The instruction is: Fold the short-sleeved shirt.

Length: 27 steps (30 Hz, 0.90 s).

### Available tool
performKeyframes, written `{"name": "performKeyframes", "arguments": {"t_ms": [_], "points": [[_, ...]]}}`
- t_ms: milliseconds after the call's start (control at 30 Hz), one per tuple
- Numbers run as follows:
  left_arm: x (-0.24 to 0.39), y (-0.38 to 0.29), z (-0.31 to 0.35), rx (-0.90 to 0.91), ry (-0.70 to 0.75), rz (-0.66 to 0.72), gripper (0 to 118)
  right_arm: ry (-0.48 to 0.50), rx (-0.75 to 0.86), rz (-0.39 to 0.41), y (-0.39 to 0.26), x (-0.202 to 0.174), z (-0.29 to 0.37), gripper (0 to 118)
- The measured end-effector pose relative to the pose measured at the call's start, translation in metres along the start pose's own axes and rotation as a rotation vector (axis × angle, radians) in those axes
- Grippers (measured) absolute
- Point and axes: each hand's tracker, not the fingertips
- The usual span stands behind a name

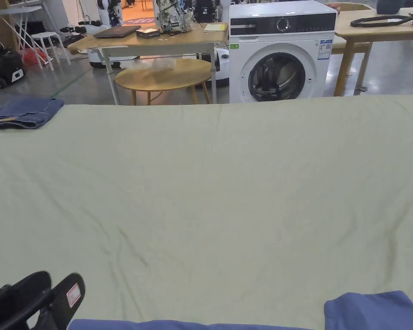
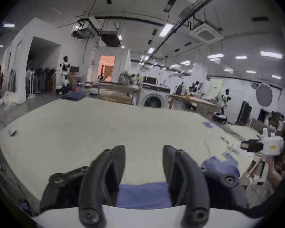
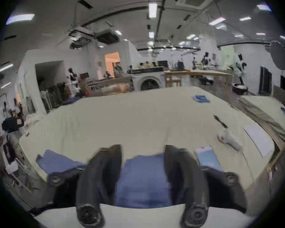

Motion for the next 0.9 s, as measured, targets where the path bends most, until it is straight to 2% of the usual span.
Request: {"name": "performKeyframes", "arguments": {"t_ms": [33, 67, 100, 167, 233, 300, 333, 367, 400, 433, 467, 533, 567, 700, 767, 833, 900], "points": [[0.004, 0.002, -0.002, -0.017, 0.006, -0.001, 6, 0.013, -0.005, 0.009, 0.001, -0.007, -0.005, 13], [0.006, 0.004, -0.005, -0.017, 0.001, -0.001, 0, 0.012, -0.009, 0.017, 0.0, -0.012, -0.01, 6], [0.005, 0.004, -0.006, -0.03, -0.003, 0.005, 0, 0.023, -0.024, 0.027, 0.0, -0.017, -0.015, 0], [-0.005, -0.002, -0.009, -0.063, -0.043, 0.026, 0, 0.033, -0.044, 0.043, -0.006, -0.019, -0.024, 0], [-0.015, -0.003, -0.01, -0.093, -0.009, 0.031, 0, 0.05, -0.057, 0.056, -0.01, -0.02, -0.026, 0], [-0.032, -0.006, -0.014, -0.166, -0.032, 0.088, 0, 0.056, -0.06, 0.055, -0.013, -0.017, -0.026, 0], [-0.047, -0.009, -0.018, -0.217, -0.064, 0.15, 4, 0.063, -0.062, 0.051, -0.014, -0.016, -0.025, 0], [-0.062, -0.013, -0.022, -0.262, -0.09, 0.209, 25, 0.068, -0.066, 0.045, -0.015, -0.014, -0.025, 0], [-0.081, -0.024, -0.024, -0.318, -0.115, 0.309, 62, 0.071, -0.07, 0.04, -0.018, -0.011, -0.023, 0], [-0.105, -0.037, -0.025, -0.317, -0.125, 0.39, 80, 0.07, -0.075, 0.034, -0.02, -0.008, -0.022, 0], [-0.125, -0.046, -0.029, -0.325, -0.142, 0.459, 84, 0.072, -0.088, 0.026, -0.022, -0.005, -0.022, 0], [-0.165, -0.07, -0.037, -0.361, -0.195, 0.645, 84, 0.06, -0.111, 0.007, -0.028, -0.001, -0.021, 0], [-0.172, -0.079, -0.04, -0.376, -0.174, 0.688, 84, 0.059, -0.125, -0.004, -0.03, 0.002, -0.021, 0], [-0.21, -0.118, -0.068, -0.492, -0.093, 0.762, 84, 0.054, -0.167, -0.065, -0.038, 0.011, -0.019, 0], [-0.211, -0.136, -0.082, -0.524, -0.163, 0.831, 84, 0.045, -0.176, -0.073, -0.04, 0.013, -0.019, 0], [-0.207, -0.143, -0.088, -0.434, -0.271, 0.898, 84, 0.034, -0.184, -0.076, -0.04, 0.011, -0.017, 0], [-0.195, -0.149, -0.101, -0.436, -0.288, 0.96, 83, 0.033, -0.186, -0.088, -0.04, 0.013, -0.016, 0]]}}
